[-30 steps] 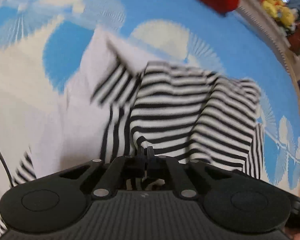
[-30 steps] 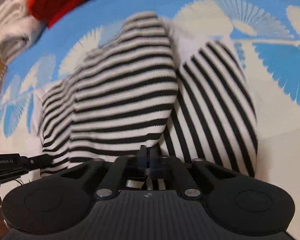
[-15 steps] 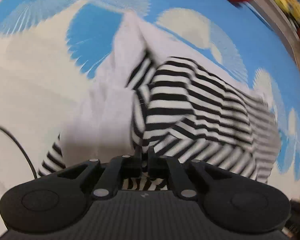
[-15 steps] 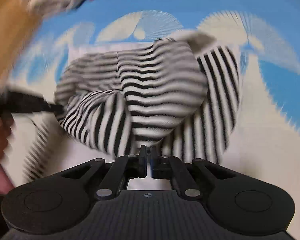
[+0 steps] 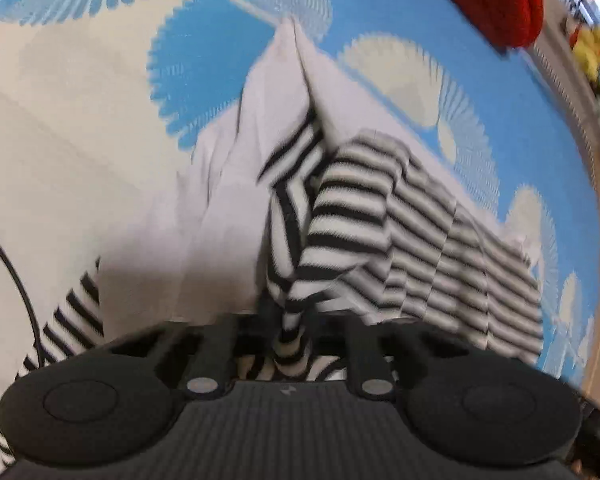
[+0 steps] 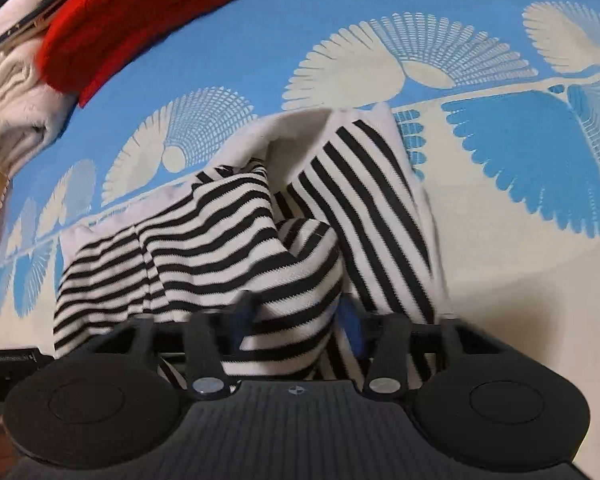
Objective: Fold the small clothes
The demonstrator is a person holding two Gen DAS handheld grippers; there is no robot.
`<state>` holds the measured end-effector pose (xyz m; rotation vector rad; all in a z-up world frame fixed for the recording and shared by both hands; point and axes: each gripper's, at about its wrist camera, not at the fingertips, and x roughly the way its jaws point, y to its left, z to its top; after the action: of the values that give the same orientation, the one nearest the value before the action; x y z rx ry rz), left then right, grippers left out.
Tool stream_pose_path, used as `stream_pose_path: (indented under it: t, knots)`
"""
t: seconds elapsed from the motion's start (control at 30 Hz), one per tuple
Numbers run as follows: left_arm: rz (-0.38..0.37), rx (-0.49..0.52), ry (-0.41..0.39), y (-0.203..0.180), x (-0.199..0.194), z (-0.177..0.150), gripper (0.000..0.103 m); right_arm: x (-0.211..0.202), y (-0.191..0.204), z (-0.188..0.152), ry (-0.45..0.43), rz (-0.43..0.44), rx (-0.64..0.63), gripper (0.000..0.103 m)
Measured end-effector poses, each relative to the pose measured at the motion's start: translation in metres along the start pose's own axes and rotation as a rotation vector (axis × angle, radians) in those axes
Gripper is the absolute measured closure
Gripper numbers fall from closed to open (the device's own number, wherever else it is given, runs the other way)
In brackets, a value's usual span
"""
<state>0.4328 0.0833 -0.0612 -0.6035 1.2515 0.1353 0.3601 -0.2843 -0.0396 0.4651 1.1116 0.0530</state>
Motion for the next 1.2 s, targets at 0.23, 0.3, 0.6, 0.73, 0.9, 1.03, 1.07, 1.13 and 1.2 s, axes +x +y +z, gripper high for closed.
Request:
stream_pose_path:
  t: [0.23,0.3,0.6,0.73,0.9,1.03,1.07,1.13,1.2]
  knots:
    - [-0.227,0.005,-0.292,0.007,-0.056,0.016,0.099,-0.064,-0.023,0.009,-0.325,0.291,0.231,0.102]
    - [-0.161,-0.013,-0.155,0.021,-0.036,0.02,0.099,-0.052,-0.032,0.005,-0.214,0.181,0.243,0.102]
    - [0.016,0.075,-0.059,0.026,-0.023,0.014,0.066,-0.029,-0.018,-0.001,-0.072,-0.166,0.103,0.071]
    - [0.005,0.224,-0.162,0.004,-0.036,0.003,0.067,-0.053,0.003,0.001,-0.251,-0.18,-0.039,0.064]
    - [-0.022,0.211,-0.176,-0.001,-0.042,0.004,0.067,-0.033,0.017,-0.008,-0.133,0.064,-0.075,0.064]
    - [-0.055,0.166,-0.152,0.007,-0.045,0.011,0.067,-0.012,0.033,-0.015,-0.029,0.066,-0.133,0.061]
    - [-0.063,0.165,-0.138,0.007,-0.042,0.011,0.067,-0.008,0.034,-0.015,-0.022,0.06,-0.142,0.058]
    - [-0.05,0.175,-0.101,0.005,-0.032,0.01,0.09,0.001,0.04,-0.019,0.012,0.048,-0.174,0.054]
    - [-0.044,0.207,-0.055,0.001,-0.024,0.004,0.098,0.015,0.046,-0.027,0.088,0.016,-0.252,0.054]
